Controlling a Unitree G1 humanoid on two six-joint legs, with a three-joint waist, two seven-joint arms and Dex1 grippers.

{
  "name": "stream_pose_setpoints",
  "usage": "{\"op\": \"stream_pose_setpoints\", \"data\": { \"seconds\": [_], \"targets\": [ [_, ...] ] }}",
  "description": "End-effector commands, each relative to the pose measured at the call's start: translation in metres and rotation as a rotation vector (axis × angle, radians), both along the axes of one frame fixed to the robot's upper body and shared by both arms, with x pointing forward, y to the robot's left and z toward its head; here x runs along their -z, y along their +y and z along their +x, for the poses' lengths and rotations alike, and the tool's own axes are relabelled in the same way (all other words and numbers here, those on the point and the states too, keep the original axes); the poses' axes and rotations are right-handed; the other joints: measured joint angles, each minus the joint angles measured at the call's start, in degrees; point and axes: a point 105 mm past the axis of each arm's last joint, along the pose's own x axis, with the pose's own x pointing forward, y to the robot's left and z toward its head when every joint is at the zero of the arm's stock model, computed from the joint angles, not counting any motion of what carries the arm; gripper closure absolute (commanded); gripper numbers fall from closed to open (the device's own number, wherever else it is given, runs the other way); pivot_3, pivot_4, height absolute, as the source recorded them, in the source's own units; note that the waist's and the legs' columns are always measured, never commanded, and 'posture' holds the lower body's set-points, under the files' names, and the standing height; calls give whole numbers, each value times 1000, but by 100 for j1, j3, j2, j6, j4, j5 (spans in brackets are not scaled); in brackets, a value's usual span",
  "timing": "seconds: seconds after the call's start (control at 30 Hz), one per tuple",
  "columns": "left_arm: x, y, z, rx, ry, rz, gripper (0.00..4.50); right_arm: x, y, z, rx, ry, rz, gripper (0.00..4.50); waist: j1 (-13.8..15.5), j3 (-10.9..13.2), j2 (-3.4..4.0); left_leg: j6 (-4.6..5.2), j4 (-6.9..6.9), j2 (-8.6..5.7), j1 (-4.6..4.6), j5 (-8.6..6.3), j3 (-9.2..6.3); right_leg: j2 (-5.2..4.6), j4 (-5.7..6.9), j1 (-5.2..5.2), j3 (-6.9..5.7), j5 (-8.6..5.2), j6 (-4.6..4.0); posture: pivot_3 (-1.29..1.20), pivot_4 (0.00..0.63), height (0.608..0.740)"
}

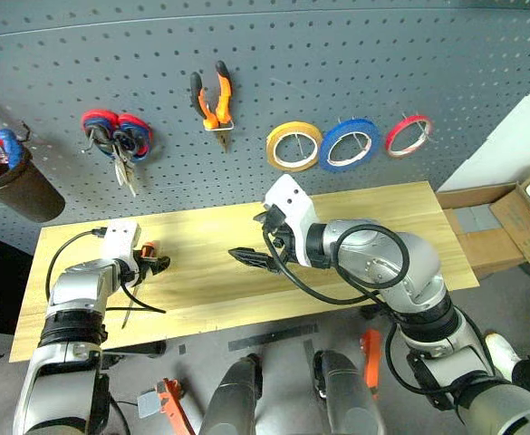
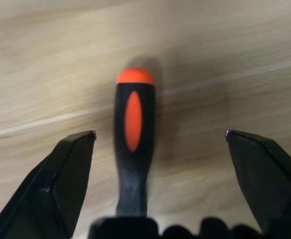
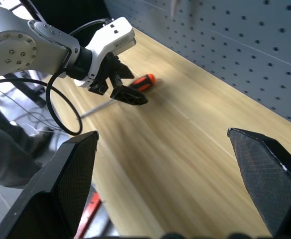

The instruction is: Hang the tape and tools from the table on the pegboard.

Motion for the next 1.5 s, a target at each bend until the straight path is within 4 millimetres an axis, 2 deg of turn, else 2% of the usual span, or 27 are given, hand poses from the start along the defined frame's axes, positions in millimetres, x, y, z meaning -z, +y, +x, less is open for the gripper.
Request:
{"op": "stream_pose_setpoints", "data": {
  "seconds": [0.03, 0.2, 0.23, 0.27, 0.47, 0.63, 0.77, 0.9, 1.13, 1.23, 1.33, 1.5],
  "targets": [
    [3, 6, 0, -27, 8, 8, 1254, -17, 10, -7, -59, -106, 12, 0, -48, 1, -1, 0, 0, 0, 0, 0, 0, 0, 1, 0, 1, 0, 0, -139, 362, 740],
    [8, 8, -4, -40, 30, 6, 3071, -20, 13, -8, -77, -161, -5, 0, -60, 1, -2, 0, -1, 1, 0, 0, 6, 0, 3, -8, 1, 0, 0, -143, 357, 740],
    [9, 10, -5, -46, 32, 6, 3391, -20, 14, -8, -78, -163, -4, 0, -60, 1, -2, 0, -1, 1, 0, -1, 7, 0, 3, -9, 1, 0, 0, -143, 357, 740],
    [9, 11, -6, -50, 34, 5, 3501, -20, 14, -8, -78, -165, -3, 0, -59, 1, -2, 0, -1, 1, 0, -1, 6, 0, 3, -9, 1, 0, 0, -143, 357, 740],
    [7, 20, -12, -84, 12, 23, 3502, -23, 14, -11, -126, -240, 36, 0, -72, 1, -2, -2, -2, 2, 0, -1, 9, 0, 3, -11, 2, 0, 0, -140, 347, 740],
    [-16, 29, -16, -154, -127, 47, 3502, -27, 12, -26, -256, -222, 68, 0, -82, 1, -3, -6, -3, 6, -1, -3, 15, 0, 2, -17, 3, 0, 0, -135, 334, 740],
    [-33, 33, -30, -223, -229, 83, 3502, -32, 9, -27, -294, -233, 78, 0, -51, 1, -4, -7, -1, 7, -5, -3, 7, -4, -1, -17, 5, 0, 0, -125, 319, 740],
    [-63, 37, -50, -298, -388, 136, 3502, -40, 6, -23, -304, -254, 83, 0, -42, -3, -10, -19, 0, 5, -7, 3, 6, -7, -4, -15, 3, 0, 0, -103, 301, 740],
    [-120, 47, -111, -462, -717, 328, 3502, -53, -2, -21, -363, -303, 105, 0, 11, -12, -24, -34, -2, 8, -7, 2, 8, -7, -9, -15, -3, 0, 0, -30, 266, 740],
    [-134, 44, -132, -503, -792, 394, 3502, -57, -5, -19, -384, -318, 106, 0, 98, -17, -29, -34, -1, 6, -7, 2, 11, -7, -9, -15, -2, 0, 0, -3, 252, 740],
    [-150, 44, -142, -522, -852, 457, 3502, -61, -7, -16, -406, -333, 107, 0, 228, -26, -36, -35, -1, 7, -7, 3, 7, -5, -7, -15, -6, 0, 0, 27, 235, 740],
    [-206, 49, -146, -538, -1030, 522, 3502, -73, -7, -19, -466, -319, 143, 0, 400, -53, -66, -39, 4, 6, -7, 4, 0, 0, -4, -10, -17, 0, 0, 77, 206, 740]
  ]
}}
